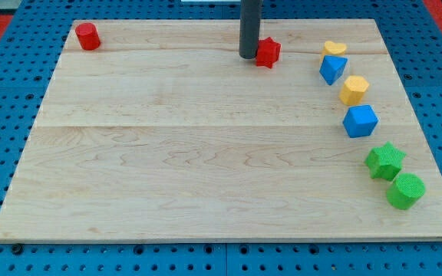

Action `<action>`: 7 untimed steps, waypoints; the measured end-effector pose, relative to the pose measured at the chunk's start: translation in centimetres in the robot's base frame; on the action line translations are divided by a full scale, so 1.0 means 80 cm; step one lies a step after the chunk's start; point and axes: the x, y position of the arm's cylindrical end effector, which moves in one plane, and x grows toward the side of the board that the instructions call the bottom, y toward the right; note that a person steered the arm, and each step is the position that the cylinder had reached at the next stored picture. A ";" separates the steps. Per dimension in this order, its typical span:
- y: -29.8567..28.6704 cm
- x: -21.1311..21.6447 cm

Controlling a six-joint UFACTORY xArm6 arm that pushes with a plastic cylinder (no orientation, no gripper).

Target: Move the red star above the yellow heart

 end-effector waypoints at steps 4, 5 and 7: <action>0.088 -0.058; 0.119 -0.058; 0.136 -0.047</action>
